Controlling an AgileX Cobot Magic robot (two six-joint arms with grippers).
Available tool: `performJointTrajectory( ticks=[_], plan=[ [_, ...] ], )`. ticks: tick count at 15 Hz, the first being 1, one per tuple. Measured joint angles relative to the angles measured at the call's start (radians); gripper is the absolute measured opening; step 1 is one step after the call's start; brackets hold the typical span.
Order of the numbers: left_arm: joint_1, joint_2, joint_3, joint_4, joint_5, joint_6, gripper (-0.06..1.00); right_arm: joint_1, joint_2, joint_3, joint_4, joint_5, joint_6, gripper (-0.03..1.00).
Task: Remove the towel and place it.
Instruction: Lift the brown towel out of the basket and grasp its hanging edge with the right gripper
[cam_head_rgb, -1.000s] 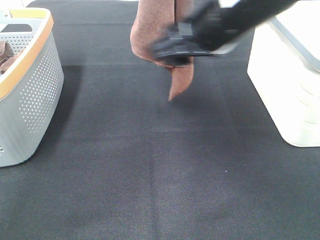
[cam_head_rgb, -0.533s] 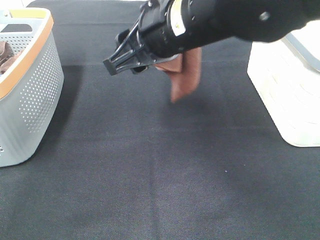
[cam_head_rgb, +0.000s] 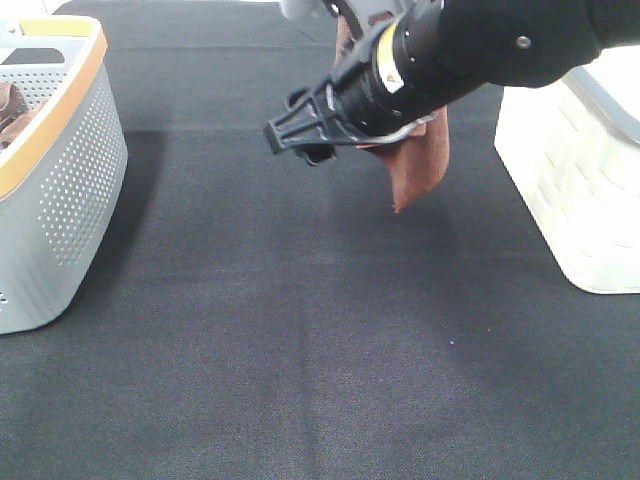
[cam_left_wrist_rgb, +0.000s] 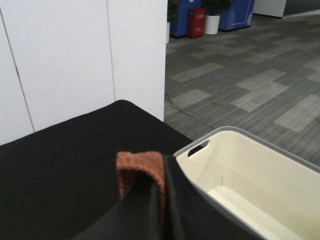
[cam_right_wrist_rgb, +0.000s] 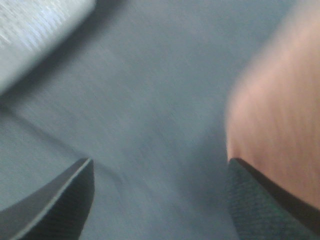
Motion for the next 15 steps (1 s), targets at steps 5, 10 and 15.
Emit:
performJointTrajectory(
  ticks=[5,10,15],
  plan=[
    [0.0,0.0,0.0,0.051,0.015,0.0,0.0,0.0,-0.039,0.0,-0.005,0.042,0.028,0.71],
    [0.0,0.0,0.0,0.111,0.044,0.0,0.0,0.0,-0.105,0.0,0.045,-0.005,0.044,0.71],
    [0.0,0.0,0.0,0.159,0.048,-0.077,0.0,0.093,-0.179,0.0,0.057,-0.082,-0.065,0.71]
  ],
)
